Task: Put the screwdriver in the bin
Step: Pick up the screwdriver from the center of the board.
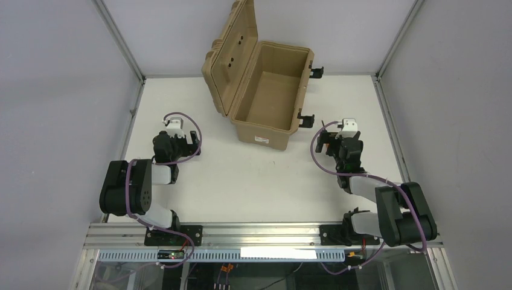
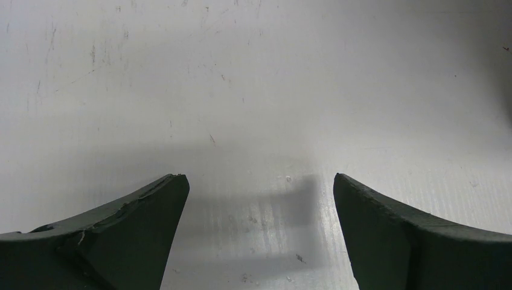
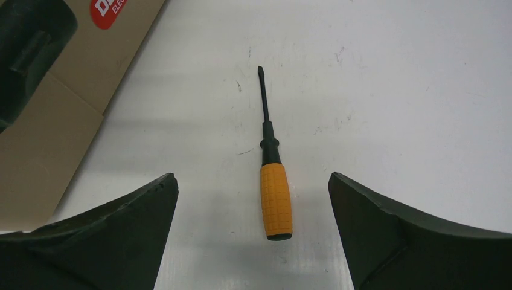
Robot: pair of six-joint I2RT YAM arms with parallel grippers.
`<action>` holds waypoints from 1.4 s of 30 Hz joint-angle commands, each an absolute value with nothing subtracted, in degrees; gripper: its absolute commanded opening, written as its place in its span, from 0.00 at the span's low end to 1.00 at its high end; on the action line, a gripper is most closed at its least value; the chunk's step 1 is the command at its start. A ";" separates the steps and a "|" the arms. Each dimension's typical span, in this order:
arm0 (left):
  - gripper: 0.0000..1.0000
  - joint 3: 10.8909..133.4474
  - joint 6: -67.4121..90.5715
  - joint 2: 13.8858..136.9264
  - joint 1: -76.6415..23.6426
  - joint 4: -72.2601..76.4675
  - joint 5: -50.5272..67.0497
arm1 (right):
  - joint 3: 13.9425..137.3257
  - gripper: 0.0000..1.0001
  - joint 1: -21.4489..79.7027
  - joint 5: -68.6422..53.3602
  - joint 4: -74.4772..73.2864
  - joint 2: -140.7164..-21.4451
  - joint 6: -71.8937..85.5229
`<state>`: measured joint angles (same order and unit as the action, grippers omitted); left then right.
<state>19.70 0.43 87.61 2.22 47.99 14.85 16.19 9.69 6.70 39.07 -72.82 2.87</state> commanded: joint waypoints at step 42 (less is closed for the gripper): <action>0.99 20.21 -0.17 86.47 2.11 49.75 14.59 | 50.75 0.99 10.19 4.22 -8.29 -50.36 0.86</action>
<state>19.70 0.43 87.61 2.24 48.01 14.85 42.78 9.80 5.98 0.67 -50.83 1.34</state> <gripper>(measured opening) 0.992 0.993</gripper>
